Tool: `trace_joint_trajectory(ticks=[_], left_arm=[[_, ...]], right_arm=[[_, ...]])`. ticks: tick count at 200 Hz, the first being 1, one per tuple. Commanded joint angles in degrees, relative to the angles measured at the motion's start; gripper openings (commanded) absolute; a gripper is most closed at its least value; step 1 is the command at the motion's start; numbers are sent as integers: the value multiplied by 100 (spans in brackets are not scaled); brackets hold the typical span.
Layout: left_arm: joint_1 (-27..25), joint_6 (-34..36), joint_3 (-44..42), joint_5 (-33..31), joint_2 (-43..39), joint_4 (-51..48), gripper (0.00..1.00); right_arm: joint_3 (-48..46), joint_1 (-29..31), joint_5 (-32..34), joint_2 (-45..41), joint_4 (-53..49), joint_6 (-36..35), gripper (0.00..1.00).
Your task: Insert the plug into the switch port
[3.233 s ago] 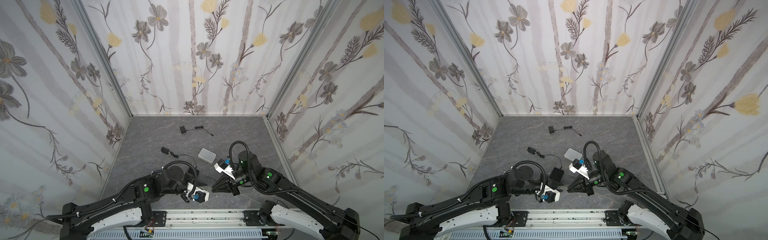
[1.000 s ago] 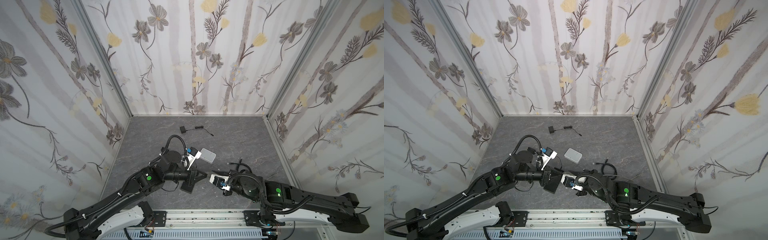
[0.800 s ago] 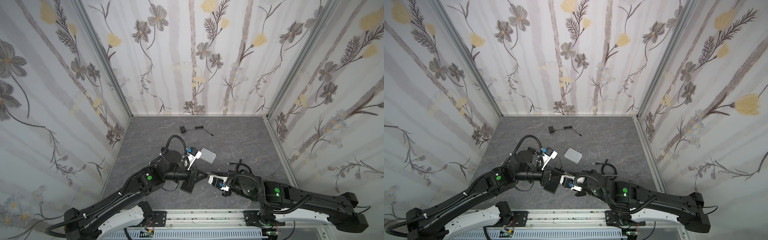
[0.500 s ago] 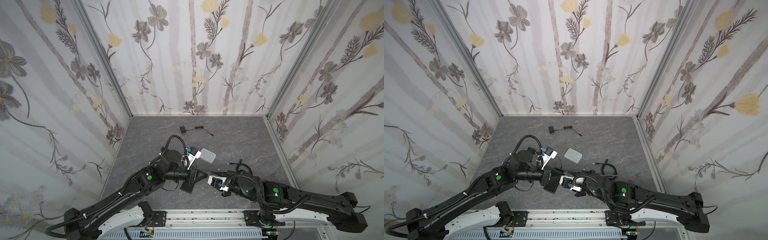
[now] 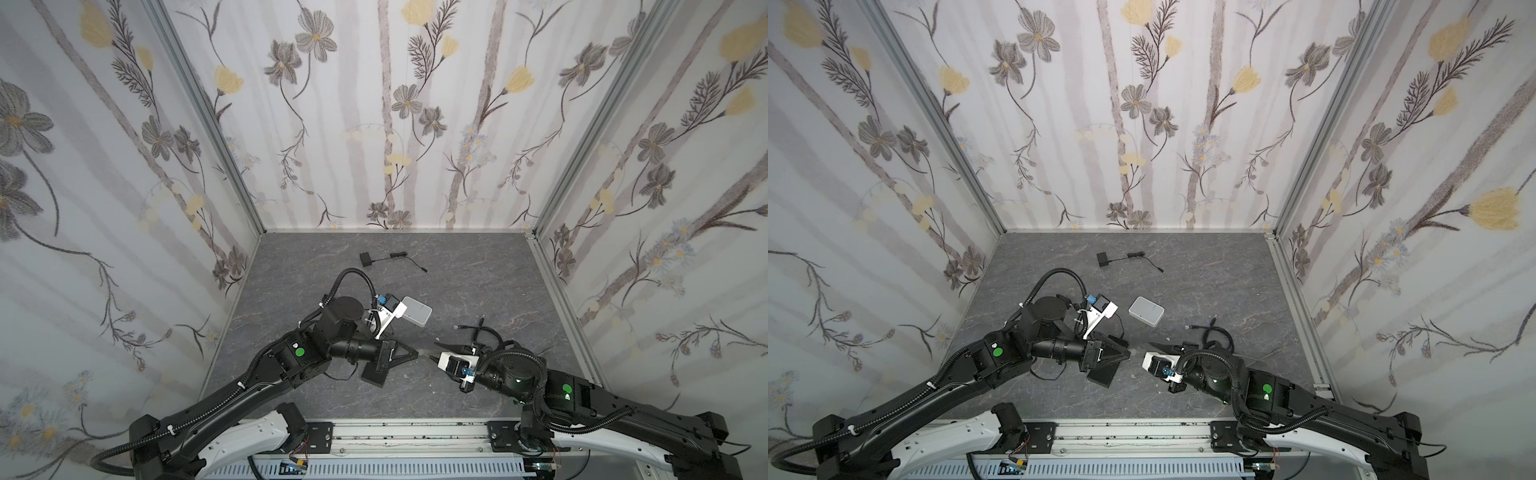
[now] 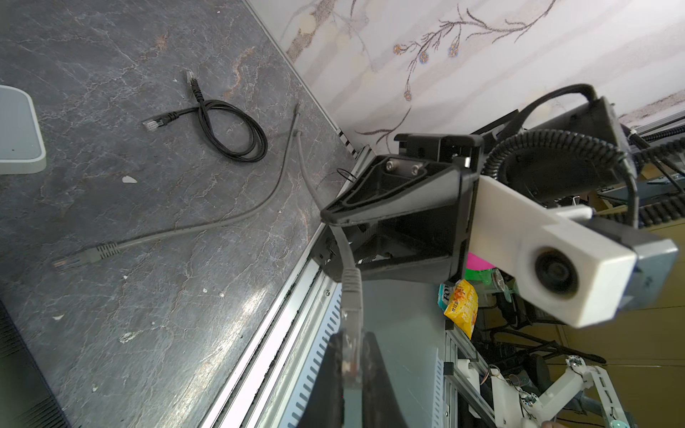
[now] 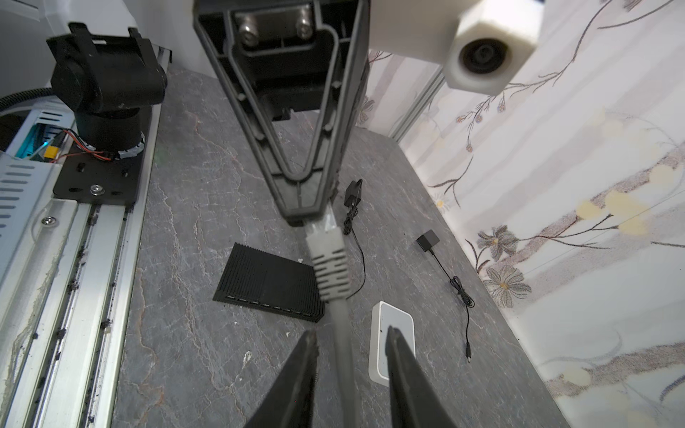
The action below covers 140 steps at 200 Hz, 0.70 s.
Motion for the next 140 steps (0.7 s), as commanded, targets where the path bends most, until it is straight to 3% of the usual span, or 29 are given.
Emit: trace_joint_trajectory(ticks=[1, 65, 140], left_arm=[[13, 49, 51, 134, 1, 64, 2], [22, 29, 117, 235, 131, 133, 2], [24, 26, 90, 235, 113, 154, 2]], right_arm=[[-82, -91, -645, -184, 635, -107, 32], [-8, -92, -803, 172, 775, -129, 33], [27, -93, -792, 307, 879, -104, 26]])
